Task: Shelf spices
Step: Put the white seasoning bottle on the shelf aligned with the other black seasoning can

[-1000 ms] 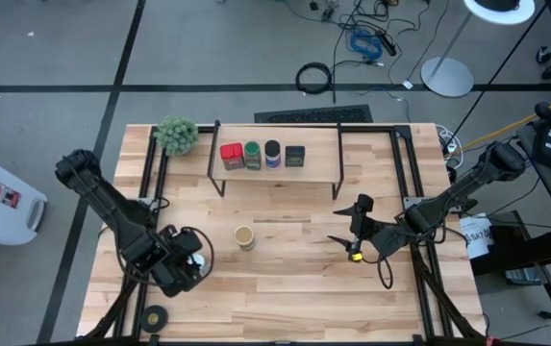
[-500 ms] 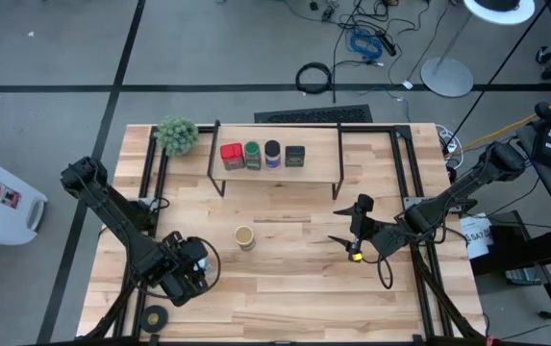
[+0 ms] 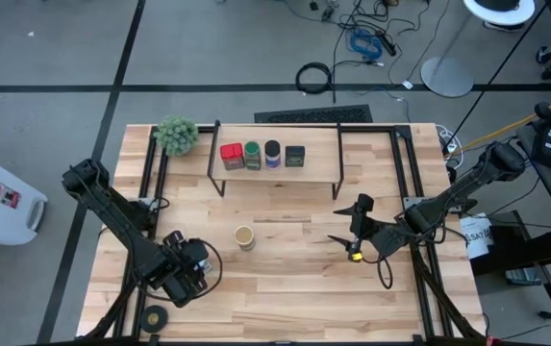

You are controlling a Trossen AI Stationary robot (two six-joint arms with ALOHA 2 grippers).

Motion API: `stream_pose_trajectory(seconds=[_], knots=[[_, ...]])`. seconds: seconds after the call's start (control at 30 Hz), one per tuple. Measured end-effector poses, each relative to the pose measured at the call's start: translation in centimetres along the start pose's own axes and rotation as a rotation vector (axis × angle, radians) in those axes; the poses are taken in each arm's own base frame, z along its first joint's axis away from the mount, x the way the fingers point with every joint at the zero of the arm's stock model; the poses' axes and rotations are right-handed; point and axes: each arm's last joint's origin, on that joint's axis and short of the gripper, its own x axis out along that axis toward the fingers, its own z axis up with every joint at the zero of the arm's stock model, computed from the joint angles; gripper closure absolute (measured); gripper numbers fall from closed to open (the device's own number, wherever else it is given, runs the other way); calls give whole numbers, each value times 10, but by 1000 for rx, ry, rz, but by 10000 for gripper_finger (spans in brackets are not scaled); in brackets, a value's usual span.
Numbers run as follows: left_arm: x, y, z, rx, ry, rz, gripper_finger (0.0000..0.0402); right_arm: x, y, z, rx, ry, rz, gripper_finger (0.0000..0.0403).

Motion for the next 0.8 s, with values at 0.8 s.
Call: stream_pose_trajectory(seconds=[0.8], knots=[[-49,-23,23,192,-64,-181,194,0,1,2,12,-16,7,76]])
